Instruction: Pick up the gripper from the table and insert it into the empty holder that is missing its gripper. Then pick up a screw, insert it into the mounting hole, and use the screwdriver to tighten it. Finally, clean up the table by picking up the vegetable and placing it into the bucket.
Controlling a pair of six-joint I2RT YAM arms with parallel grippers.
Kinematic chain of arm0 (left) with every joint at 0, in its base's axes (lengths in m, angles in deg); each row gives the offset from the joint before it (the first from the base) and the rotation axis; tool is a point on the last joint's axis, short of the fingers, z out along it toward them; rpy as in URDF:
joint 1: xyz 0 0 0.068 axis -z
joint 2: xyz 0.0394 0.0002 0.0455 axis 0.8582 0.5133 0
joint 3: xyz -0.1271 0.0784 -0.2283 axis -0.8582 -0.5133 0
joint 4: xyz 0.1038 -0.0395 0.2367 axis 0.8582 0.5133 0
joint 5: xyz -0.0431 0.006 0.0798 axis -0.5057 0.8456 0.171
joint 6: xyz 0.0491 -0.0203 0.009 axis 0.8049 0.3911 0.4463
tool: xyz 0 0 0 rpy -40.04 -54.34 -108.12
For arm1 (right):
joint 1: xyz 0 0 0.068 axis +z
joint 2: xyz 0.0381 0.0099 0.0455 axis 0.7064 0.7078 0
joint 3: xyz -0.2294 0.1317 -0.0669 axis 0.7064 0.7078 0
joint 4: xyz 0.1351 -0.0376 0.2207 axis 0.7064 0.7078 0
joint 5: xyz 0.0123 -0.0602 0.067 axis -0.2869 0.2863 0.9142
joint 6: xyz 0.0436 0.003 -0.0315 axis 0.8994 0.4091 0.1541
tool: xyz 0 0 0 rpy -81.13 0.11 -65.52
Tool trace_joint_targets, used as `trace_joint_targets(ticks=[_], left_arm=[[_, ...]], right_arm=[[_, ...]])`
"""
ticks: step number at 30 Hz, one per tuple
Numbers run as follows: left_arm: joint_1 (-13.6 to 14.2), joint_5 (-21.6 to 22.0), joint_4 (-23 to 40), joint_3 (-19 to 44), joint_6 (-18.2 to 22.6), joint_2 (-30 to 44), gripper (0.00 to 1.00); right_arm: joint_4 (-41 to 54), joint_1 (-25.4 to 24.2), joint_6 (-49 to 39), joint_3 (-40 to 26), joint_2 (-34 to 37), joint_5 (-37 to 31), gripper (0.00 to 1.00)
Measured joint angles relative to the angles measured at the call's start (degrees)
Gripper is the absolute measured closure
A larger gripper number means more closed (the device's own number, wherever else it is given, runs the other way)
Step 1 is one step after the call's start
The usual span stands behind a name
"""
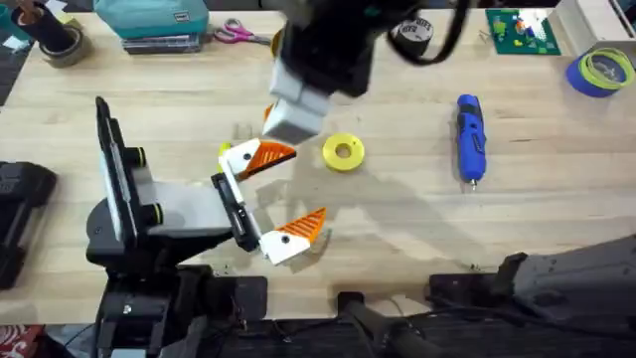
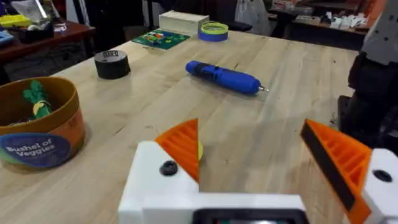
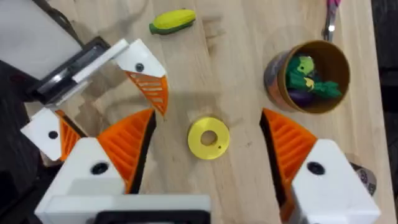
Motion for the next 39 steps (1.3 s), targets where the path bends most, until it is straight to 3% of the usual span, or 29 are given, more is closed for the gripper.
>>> trace_joint_targets(ticks=[10, 17, 28, 36, 39], left_arm=[[0.0, 0.0, 0.0, 0.0, 0.0, 0.0, 0.015], [0.0, 0.0, 0.0, 0.0, 0.0, 0.0, 0.015], [0.0, 0.0, 0.0, 0.0, 0.0, 0.0, 0.015], [0.0, 0.0, 0.0, 0.0, 0.0, 0.0, 0.015], [0.0, 0.0, 0.0, 0.0, 0.0, 0.0, 0.015]], right_arm=[[1.1, -12.5, -2.8, 2.4, -4.1, 13.4, 0.004], [-8.5, -18.2, -8.6, 19.5, -12.1, 22.1, 0.005], [-20.8, -29.4, -20.5, 48.0, -24.0, 43.5, 0.004], [-21.0, -38.3, -34.0, 57.2, -24.7, 61.5, 0.004], [-21.2, -40.3, -37.0, 57.7, -24.7, 64.2, 0.004]])
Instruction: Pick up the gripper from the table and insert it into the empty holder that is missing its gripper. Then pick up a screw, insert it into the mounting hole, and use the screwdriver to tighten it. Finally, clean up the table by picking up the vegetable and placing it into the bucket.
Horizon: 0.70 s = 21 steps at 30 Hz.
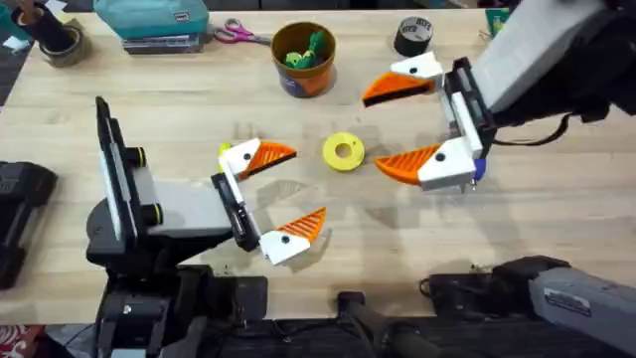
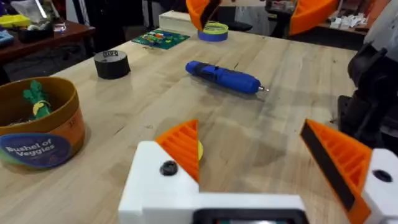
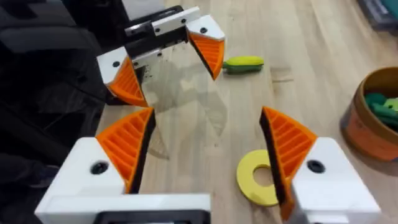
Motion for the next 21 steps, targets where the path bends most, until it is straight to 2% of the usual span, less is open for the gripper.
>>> trace_joint_targets(ticks=[8, 21], left_arm=[[0.0, 0.0, 0.0, 0.0, 0.0, 0.0, 0.014], [0.0, 0.0, 0.0, 0.0, 0.0, 0.0, 0.015]], right_arm=[[-2.8, -0.5, -3.0, 0.1, 0.0, -2.9, 0.005], [-2.8, -0.5, -3.1, 0.1, 0.0, -7.2, 0.004]])
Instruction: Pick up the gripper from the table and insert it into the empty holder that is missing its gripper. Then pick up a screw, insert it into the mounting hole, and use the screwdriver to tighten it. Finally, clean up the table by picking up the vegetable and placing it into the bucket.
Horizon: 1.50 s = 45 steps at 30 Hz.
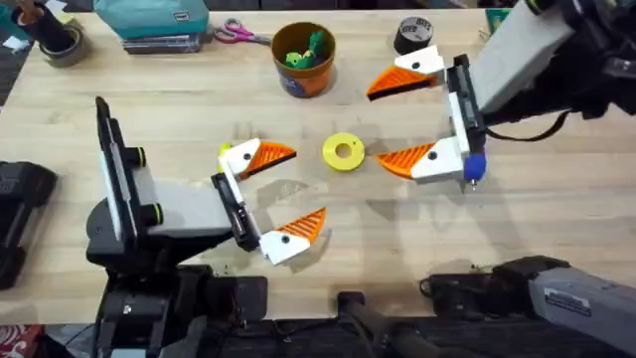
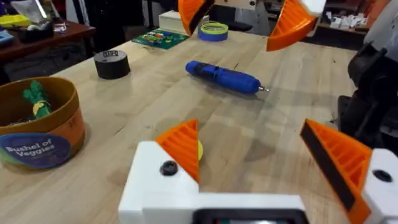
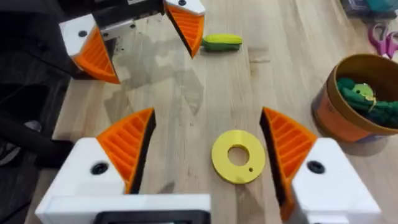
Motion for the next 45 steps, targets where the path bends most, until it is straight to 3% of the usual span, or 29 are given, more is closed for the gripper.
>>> trace_joint_targets(ticks=[14, 19, 20, 21, 26, 31, 38, 45], left_arm=[[0.0, 0.0, 0.0, 0.0, -0.1, 0.0, 0.046], [0.0, -0.1, 0.0, 0.0, 0.0, 0.0, 0.841], [0.0, -0.1, 0.0, 0.0, 0.2, 0.0, 0.960], [0.0, -0.1, 0.0, 0.0, 0.2, 0.0, 0.988], [0.0, -0.2, 0.0, 0.0, 0.2, 0.0, 0.995], [0.0, -0.2, 0.0, 0.0, 0.2, 0.0, 0.996], [0.0, -0.2, 0.0, 0.0, 0.2, 0.0, 0.996], [0.0, -0.2, 0.0, 0.0, 0.2, 0.0, 0.996]], right_arm=[[0.0, 0.0, 0.9, 0.0, 0.0, -0.7, 0.004], [-0.2, 0.0, 0.9, 0.0, 0.0, -0.7, 0.004], [-0.4, 0.0, 0.9, 0.0, 0.0, -0.7, 0.005], [-0.8, 0.0, 1.0, 0.0, 0.0, -0.7, 0.004], [-7.3, 0.0, 9.3, 0.0, 0.0, -1.3, 0.004], [-11.7, 0.0, 33.8, -0.3, 0.0, -12.8, 0.005], [0.7, 0.0, 54.1, -9.1, 0.0, -32.6, 0.004], [14.0, 0.0, 61.9, -20.6, 0.0, -50.3, 0.004]])
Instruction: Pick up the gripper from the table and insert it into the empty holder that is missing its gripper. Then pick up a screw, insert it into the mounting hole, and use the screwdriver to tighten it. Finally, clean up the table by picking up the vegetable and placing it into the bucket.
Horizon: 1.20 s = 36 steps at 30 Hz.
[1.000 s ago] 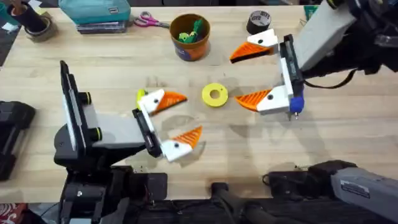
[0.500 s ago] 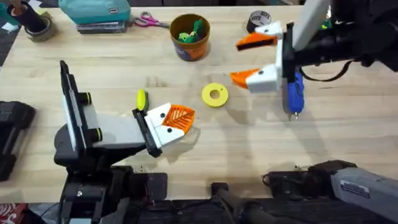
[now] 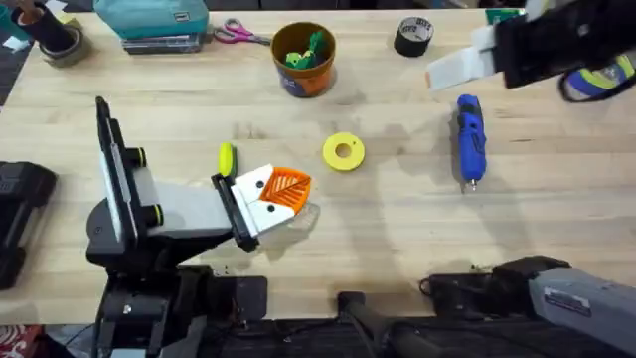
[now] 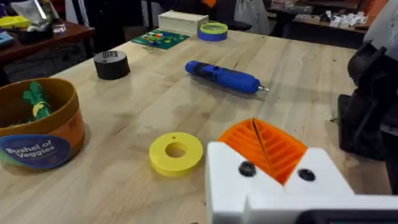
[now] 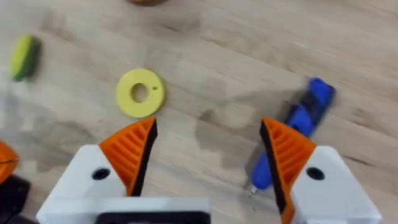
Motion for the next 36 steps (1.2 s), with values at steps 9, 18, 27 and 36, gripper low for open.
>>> trace_joint_targets(ticks=[9, 18, 27, 36], left_arm=[[0.0, 0.0, 0.0, 0.0, 0.0, 0.0, 0.996], [0.0, 0.0, 0.0, 0.0, 0.0, 0.0, 0.996], [0.0, 0.0, 0.0, 0.0, 0.0, 0.0, 0.996], [0.0, 0.0, 0.0, 0.0, 0.0, 0.0, 0.996]], right_arm=[[6.0, 0.0, 6.0, -3.5, 0.0, -16.7, 0.004], [6.2, -0.1, 9.7, -3.5, 0.0, -22.2, 0.005], [2.9, -9.1, 11.1, -0.9, 0.0, -16.7, 0.006], [-2.2, -13.4, 6.3, 8.7, 1.6, -11.0, 0.005]])
